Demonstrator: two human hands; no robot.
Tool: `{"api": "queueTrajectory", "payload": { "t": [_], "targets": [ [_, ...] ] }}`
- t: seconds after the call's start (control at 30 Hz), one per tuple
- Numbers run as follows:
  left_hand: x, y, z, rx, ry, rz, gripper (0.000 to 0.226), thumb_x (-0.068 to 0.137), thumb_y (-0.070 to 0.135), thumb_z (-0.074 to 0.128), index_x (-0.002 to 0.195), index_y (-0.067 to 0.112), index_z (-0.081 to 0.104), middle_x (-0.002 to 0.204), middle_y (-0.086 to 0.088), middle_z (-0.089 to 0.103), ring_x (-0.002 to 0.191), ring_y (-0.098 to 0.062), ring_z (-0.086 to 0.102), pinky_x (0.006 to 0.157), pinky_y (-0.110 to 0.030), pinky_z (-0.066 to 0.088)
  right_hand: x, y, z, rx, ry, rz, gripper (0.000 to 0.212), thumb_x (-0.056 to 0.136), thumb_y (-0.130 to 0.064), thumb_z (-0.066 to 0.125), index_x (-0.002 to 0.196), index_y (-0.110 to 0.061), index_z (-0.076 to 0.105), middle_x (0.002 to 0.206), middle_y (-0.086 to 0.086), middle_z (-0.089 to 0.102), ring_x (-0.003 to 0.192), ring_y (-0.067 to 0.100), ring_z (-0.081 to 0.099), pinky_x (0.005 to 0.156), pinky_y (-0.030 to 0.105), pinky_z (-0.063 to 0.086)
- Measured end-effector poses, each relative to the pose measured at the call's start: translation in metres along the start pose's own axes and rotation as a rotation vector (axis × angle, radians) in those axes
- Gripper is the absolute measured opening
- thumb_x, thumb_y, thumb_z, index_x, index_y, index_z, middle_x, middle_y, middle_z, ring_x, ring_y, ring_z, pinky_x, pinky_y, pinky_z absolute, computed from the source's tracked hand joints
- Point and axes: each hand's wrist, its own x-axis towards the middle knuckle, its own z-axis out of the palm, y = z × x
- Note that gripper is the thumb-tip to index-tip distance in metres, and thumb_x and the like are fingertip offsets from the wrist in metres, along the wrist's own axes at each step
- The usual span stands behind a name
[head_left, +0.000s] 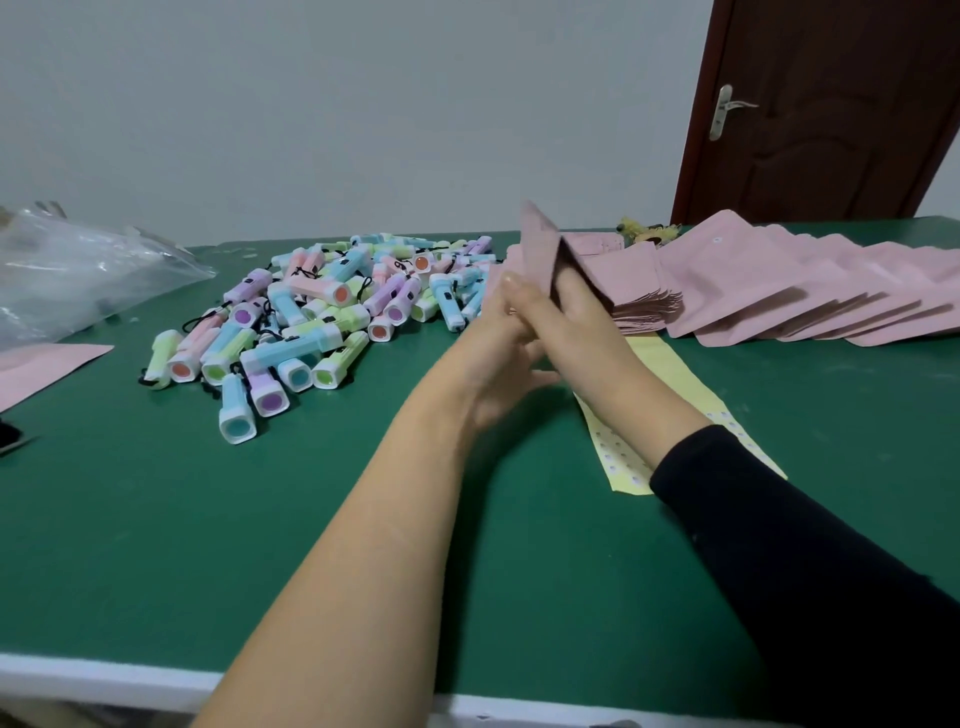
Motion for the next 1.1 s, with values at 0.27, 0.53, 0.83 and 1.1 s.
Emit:
{"api": "queueTrajectory", "payload": {
  "t": [0.27,0.53,0.83,1.1],
  "targets": [
    [-0.006,0.007,-0.007,-0.591,-0.195,-0.093,0.072,0.081,0.051,0.06,0.144,0.02,0.046,0.144,0.001,0.049,0.136,-0.014,0.044,0.118,-0.03,0.029,-0.005,0.004,0.011,-0.232,-0.129,-0.065,0.055,0.093,-0.06,0.045,0.125,-0.017,0.056,0.116,-0.008,0.063,0.116,0.012,0.055,0.094,0.025,0.041],
    [-0.005,0.002,-0.009,-0.556,-0.097,-0.063,0.057,0.077,0.063,0.056,0.101,0.015,0.074,0.104,-0.003,0.071,0.111,-0.016,0.061,0.107,-0.029,0.04,-0.007,0.006,0.013,-0.47,-0.172,-0.112,0.069,0.09,-0.07,0.03,0.137,-0.021,0.042,0.13,0.008,0.06,0.126,0.028,0.051,0.097,0.033,0.038],
    [-0.001,-0.001,-0.003,-0.406,-0.086,-0.12,0.047,0.079,0.036,0.06,0.122,0.023,0.047,0.124,-0.002,0.052,0.118,-0.017,0.046,0.114,-0.029,0.033,-0.005,0.008,0.014,-0.335,-0.072,-0.042,0.094,0.073,-0.076,0.036,0.149,-0.02,0.033,0.146,0.004,0.046,0.137,0.019,0.039,0.111,0.028,0.03],
    [-0.001,-0.004,-0.001,-0.502,-0.107,-0.113,0.046,0.066,0.05,0.065,0.089,0.013,0.079,0.093,-0.004,0.075,0.086,-0.016,0.072,0.08,-0.026,0.057,-0.002,0.012,0.017,-0.403,-0.06,-0.056,0.098,0.071,-0.079,0.033,0.151,-0.023,0.029,0.151,0.004,0.041,0.142,0.02,0.033,0.116,0.035,0.027]
  ]
}}
